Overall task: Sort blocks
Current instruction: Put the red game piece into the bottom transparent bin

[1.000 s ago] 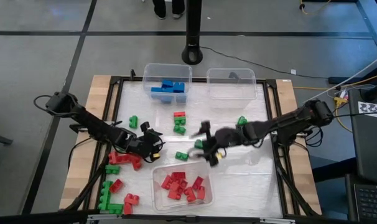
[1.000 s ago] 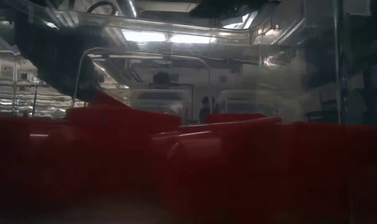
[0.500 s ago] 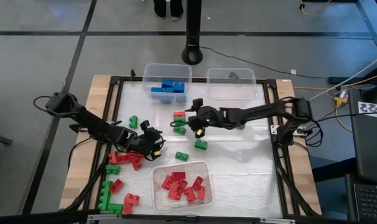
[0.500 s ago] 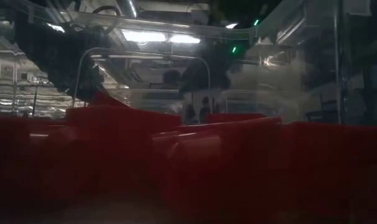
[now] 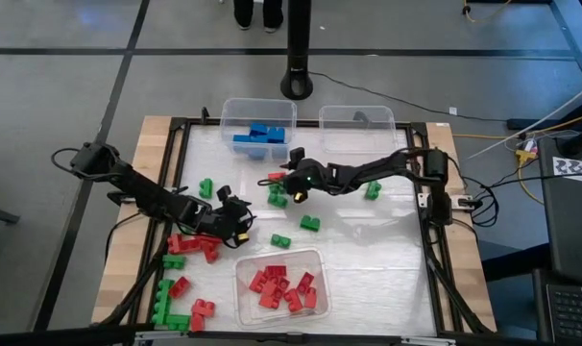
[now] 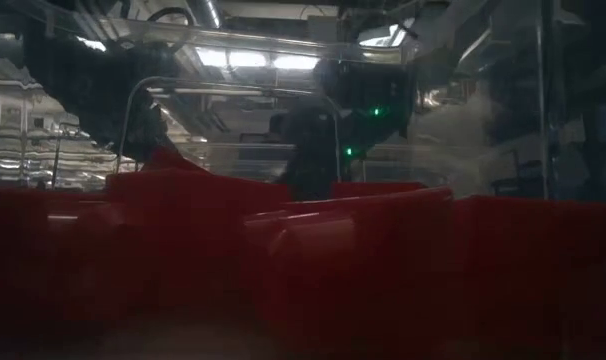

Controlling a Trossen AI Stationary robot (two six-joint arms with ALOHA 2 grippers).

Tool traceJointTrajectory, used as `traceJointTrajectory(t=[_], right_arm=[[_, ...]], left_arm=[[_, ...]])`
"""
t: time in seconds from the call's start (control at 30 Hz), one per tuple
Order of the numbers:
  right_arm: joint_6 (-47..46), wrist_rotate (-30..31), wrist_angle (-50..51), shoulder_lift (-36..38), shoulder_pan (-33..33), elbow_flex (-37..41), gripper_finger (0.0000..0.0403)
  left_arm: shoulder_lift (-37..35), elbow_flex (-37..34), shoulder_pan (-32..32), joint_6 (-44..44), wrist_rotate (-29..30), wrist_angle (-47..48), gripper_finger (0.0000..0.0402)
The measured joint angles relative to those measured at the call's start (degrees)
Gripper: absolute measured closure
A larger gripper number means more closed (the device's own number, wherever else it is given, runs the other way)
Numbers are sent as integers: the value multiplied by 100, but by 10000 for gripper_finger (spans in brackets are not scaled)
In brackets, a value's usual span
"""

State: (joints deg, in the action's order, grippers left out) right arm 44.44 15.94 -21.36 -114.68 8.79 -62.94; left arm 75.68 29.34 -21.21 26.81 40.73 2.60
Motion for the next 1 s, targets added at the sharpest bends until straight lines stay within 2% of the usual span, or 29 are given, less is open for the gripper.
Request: traceJointTrajectory(t=[0.3,0.53,0.73,1.0], right_arm=[[215,-193,-102,-240,103,-9,246],[250,323,507,-106,26,-24,247],[42,897,1699,289,-257,-11,247],[-1211,1038,3532,732,-701,-20,247]], left_arm=[[0,0,0,-92,2,-204,204],[0,0,0,-68,2,-202,204],[0,0,0,-66,0,-169,204],[0,0,0,-65,0,-193,204]])
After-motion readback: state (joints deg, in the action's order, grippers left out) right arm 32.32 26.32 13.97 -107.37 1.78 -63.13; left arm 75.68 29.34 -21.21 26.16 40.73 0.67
